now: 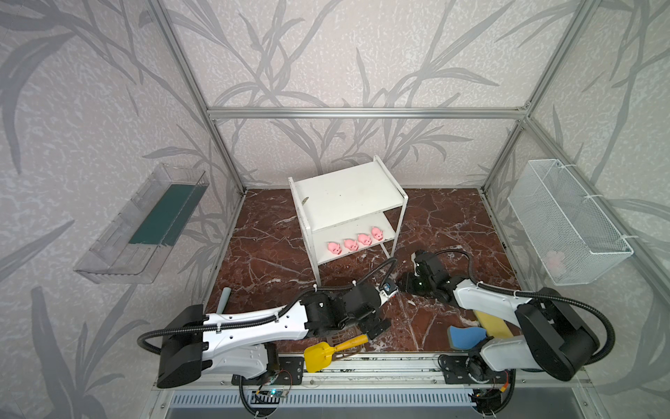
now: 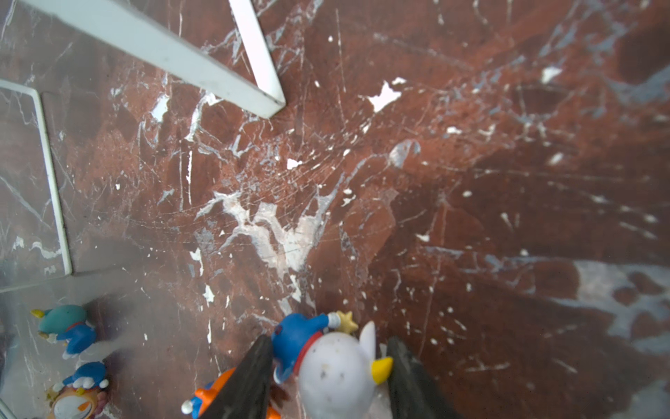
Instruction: Place and organize the plastic toys onto the shelf
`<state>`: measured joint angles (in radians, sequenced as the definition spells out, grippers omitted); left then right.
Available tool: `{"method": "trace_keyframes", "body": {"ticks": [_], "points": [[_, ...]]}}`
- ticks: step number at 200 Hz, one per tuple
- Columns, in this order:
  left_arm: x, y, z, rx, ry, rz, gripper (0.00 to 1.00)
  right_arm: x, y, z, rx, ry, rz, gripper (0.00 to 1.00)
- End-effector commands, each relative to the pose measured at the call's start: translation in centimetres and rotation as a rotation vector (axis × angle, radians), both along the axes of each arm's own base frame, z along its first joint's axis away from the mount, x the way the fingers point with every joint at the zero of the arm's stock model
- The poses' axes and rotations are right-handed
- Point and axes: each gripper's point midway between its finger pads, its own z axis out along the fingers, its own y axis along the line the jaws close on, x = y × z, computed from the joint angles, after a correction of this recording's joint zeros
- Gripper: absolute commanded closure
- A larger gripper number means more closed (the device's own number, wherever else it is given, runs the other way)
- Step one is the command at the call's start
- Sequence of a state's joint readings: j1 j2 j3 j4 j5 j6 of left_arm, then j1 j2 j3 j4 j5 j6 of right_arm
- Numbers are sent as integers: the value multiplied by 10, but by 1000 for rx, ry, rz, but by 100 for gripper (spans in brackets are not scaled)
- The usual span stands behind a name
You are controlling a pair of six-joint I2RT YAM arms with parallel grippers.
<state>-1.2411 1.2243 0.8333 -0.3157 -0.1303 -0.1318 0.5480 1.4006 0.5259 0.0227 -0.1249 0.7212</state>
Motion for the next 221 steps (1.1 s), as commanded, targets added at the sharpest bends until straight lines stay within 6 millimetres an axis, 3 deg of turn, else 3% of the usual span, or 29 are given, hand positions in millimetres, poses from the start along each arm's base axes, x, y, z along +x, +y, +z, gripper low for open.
{"method": "trace_keyframes", "body": {"ticks": [1, 41, 119, 162, 221], "points": [[1, 5, 4, -3, -20, 10, 1, -10, -5, -9, -27, 45, 3, 53], [1, 2, 3, -1, -16, 4, 1, -15, -14, 0, -65, 21, 18, 61], [0, -1, 2, -7, -11, -2, 1, -31, -40, 15, -179, -11, 38, 62], [0, -3, 2, -5, -10, -4, 1, -25, -26, 19, -85, -50, 42, 47], [0, 4, 4, -2, -20, 9, 1, -12, -5, 1, 0, -15, 115, 44]]}}
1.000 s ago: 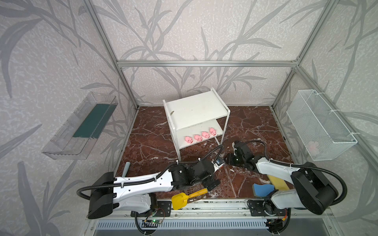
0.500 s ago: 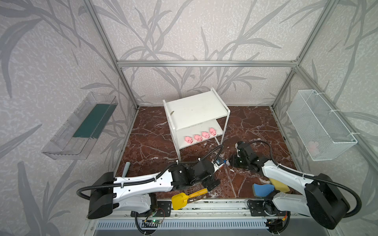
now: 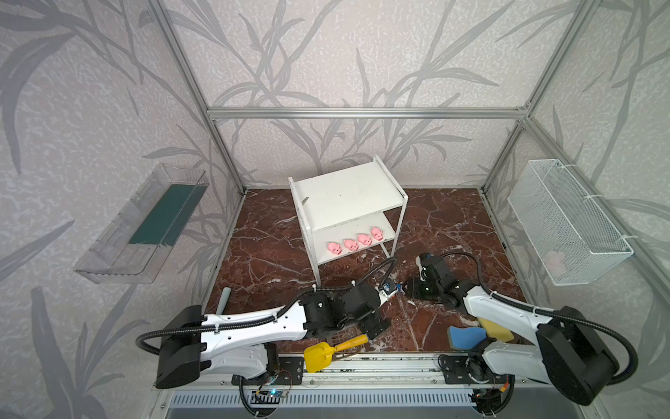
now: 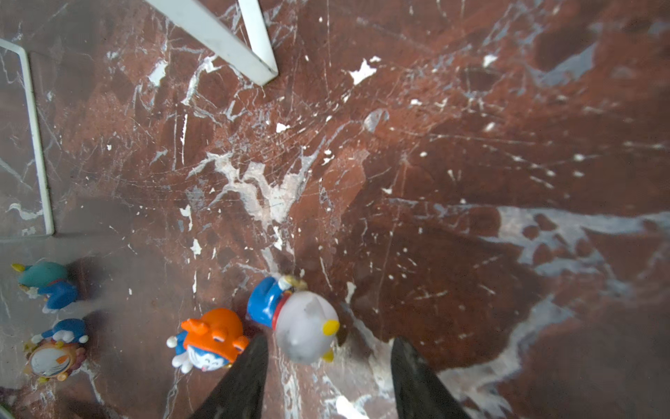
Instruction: Place and organize the plastic toys onto the shelf
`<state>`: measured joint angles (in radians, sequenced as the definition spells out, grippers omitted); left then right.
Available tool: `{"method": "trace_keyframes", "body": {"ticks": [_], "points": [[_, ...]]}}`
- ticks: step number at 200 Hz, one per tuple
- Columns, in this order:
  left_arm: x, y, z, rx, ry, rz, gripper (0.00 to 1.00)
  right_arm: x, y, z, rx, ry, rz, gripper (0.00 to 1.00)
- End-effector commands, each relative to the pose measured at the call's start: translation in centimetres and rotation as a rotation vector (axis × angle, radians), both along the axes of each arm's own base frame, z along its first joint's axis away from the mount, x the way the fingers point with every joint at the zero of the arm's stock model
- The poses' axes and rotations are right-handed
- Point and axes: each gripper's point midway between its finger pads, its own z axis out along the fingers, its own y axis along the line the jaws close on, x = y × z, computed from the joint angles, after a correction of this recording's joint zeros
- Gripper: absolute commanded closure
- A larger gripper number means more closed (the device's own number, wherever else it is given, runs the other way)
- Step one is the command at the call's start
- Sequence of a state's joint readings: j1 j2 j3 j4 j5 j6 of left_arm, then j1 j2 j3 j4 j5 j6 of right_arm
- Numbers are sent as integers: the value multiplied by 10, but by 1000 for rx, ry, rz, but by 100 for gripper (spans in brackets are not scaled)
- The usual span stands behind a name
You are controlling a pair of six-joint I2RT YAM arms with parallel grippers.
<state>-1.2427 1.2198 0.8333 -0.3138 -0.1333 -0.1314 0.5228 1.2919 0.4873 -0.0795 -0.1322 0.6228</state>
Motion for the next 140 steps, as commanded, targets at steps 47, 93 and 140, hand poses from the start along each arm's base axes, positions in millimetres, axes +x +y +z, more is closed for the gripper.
{"method": "trace_keyframes", "body": {"ticks": [47, 93, 140], "points": [[0, 5, 3, 4, -18, 13, 1, 0, 22, -17, 85, 22, 116, 53], [1, 0, 0, 12, -14, 4, 1, -9, 13, -8, 67, -17, 130, 73], [0, -8, -1, 11, -8, -12, 1, -16, -7, 12, 2, -78, 99, 91]]}}
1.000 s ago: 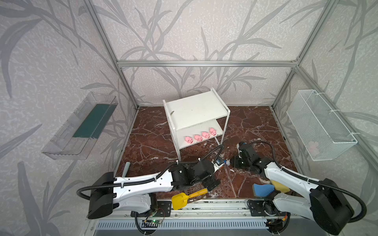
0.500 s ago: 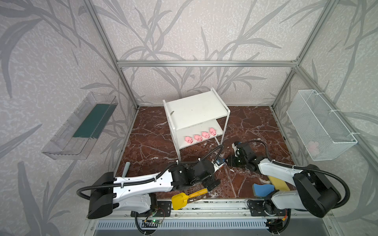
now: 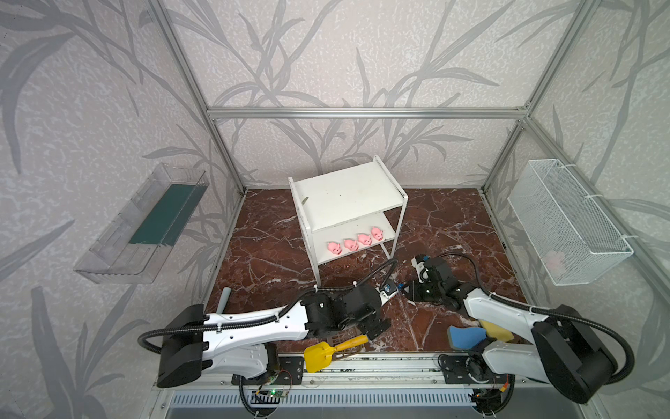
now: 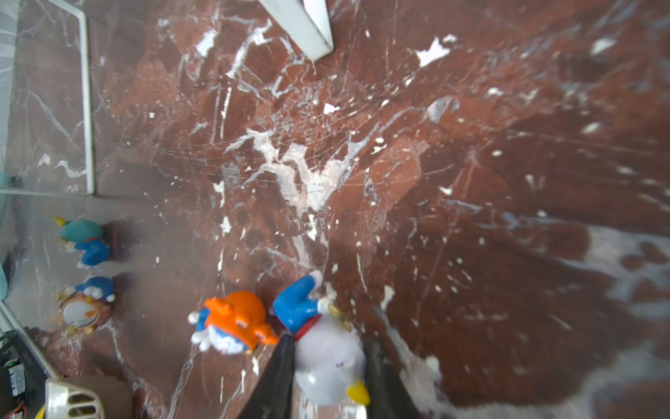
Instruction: Place and organize the plastic toys onto the shelf
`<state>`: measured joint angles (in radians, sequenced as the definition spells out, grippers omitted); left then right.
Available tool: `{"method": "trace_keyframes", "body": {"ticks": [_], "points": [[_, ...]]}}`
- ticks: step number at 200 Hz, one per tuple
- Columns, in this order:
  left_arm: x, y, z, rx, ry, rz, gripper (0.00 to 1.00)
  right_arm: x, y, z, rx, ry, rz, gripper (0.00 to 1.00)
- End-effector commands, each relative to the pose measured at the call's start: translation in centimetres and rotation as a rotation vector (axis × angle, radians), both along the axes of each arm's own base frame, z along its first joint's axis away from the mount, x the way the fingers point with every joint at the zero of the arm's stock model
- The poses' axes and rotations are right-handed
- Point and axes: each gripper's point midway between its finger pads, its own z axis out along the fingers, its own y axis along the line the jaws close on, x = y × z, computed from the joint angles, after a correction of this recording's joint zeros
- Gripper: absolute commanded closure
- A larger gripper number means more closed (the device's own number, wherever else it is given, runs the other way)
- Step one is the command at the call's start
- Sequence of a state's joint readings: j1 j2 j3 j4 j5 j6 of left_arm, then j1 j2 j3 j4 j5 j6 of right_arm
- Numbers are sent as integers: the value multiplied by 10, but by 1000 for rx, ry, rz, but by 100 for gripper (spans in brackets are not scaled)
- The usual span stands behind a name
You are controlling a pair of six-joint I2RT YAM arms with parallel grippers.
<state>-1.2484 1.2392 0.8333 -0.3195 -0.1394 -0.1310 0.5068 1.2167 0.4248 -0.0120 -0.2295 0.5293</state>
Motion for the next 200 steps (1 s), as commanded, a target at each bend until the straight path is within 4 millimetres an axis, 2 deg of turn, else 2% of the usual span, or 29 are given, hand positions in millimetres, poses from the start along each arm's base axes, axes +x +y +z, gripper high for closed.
{"method": "trace_keyframes", "body": {"ticks": [1, 24, 38, 54, 69, 87, 109, 131, 149, 159, 171, 200], "points": [[1, -8, 6, -16, -12, -10, 1, -8, -17, 2, -68, -9, -21, 91], [1, -10, 7, -16, -11, -14, 1, -12, -39, 6, -169, -4, -94, 94], [0, -11, 7, -18, -12, -20, 1, -17, -60, 6, -307, 1, -161, 94], [0, -12, 8, -19, -14, -22, 1, -20, -74, 16, -439, -38, -215, 94], [0, -12, 8, -16, -16, -24, 1, -27, -84, 18, -538, -45, -256, 94], [-1, -13, 9, -21, -17, -26, 1, -35, -85, 16, -613, -44, -260, 94], [-2, -12, 8, -19, -19, -28, 1, -46, -79, 15, -724, -66, -241, 94], [-2, -10, 8, -17, -26, -24, 1, -57, -72, 5, -778, -79, -222, 93], [-2, -7, 7, -18, -28, -20, 1, -67, -50, -3, -768, -141, -122, 89], [-2, -5, 8, -21, -31, -14, 1, -71, -38, -2, -759, -187, -78, 84], [-2, -1, 9, -19, -35, -8, 1, -78, -21, -2, -753, -231, -3, 73], [2, 14, 14, -14, -68, 25, 1, -105, 14, 1, -694, -327, 155, 53]]}}
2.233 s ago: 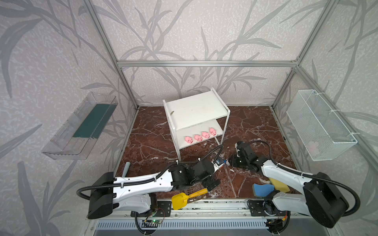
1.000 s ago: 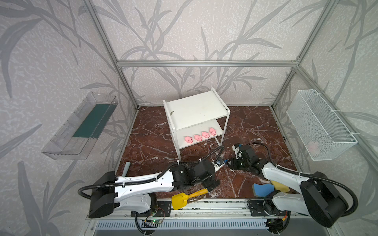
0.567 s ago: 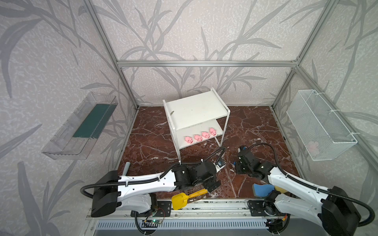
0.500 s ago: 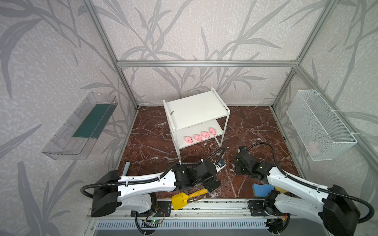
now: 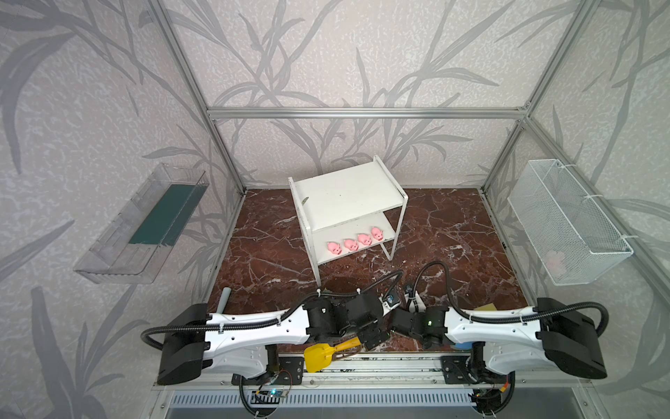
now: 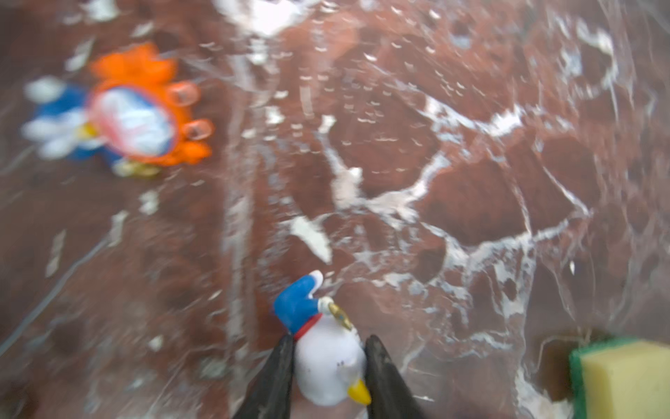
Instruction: Place and organize the plastic toys onto the shelf
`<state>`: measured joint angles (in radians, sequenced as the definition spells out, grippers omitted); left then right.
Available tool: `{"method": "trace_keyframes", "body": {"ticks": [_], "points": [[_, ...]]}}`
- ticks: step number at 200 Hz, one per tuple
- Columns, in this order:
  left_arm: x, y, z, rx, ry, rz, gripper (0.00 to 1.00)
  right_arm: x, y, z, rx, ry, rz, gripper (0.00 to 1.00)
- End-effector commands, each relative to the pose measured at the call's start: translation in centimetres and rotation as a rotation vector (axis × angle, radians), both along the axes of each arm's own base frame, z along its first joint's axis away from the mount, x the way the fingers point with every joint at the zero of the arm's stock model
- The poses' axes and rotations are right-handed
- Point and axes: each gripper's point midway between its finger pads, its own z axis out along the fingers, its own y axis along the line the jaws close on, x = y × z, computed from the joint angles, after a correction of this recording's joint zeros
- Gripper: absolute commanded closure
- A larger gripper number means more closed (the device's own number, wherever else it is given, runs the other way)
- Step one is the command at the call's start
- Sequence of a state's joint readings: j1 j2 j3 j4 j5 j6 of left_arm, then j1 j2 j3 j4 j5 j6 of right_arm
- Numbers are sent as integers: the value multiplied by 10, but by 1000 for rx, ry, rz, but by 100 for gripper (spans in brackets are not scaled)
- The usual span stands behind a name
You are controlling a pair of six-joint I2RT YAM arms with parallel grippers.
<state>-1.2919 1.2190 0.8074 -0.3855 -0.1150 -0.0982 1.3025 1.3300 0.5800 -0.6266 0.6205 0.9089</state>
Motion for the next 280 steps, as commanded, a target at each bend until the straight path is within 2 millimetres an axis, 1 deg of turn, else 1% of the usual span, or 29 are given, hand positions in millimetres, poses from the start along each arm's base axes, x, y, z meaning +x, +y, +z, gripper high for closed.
{"method": "trace_keyframes", "body": {"ticks": [1, 18, 32, 53, 58, 76, 107, 128, 145, 170, 182, 204, 230, 251, 280], "points": [[25, 4, 30, -92, -89, 106, 1, -16, 25, 9, 33, -77, 121, 52], [27, 13, 35, -100, -114, 123, 1, -25, 30, 14, 81, -75, 164, 46], [27, 19, 39, -107, -130, 133, 1, -27, 32, 18, 145, -72, 175, 42], [28, 28, 46, -121, -152, 145, 1, -25, 32, 26, 262, -107, 171, 39], [28, 29, 47, -124, -155, 147, 1, -24, 29, 28, 281, -109, 164, 37], [28, 34, 50, -134, -158, 154, 1, -20, 20, 32, 365, -76, 110, 37], [26, 37, 49, -140, -152, 158, 1, -21, 8, 26, 470, 36, 27, 37], [26, 37, 46, -138, -150, 158, 1, -30, 12, 24, 495, 84, 73, 36], [26, 35, 45, -140, -149, 153, 1, -39, 14, 15, 468, 147, 98, 35], [27, 31, 44, -137, -150, 146, 1, -50, 13, 0, 424, 231, 87, 35], [26, 30, 43, -132, -150, 143, 1, -53, 9, -6, 400, 256, 60, 35], [26, 29, 42, -132, -148, 139, 1, -50, -12, -12, 321, 258, -41, 37], [26, 28, 42, -135, -148, 134, 1, -41, -34, -16, 247, 249, -150, 38], [26, 27, 40, -129, -147, 134, 1, -30, -40, -17, 248, 232, -194, 39], [27, 26, 38, -115, -143, 132, 1, -13, -27, -16, 336, 227, -195, 39]]}}
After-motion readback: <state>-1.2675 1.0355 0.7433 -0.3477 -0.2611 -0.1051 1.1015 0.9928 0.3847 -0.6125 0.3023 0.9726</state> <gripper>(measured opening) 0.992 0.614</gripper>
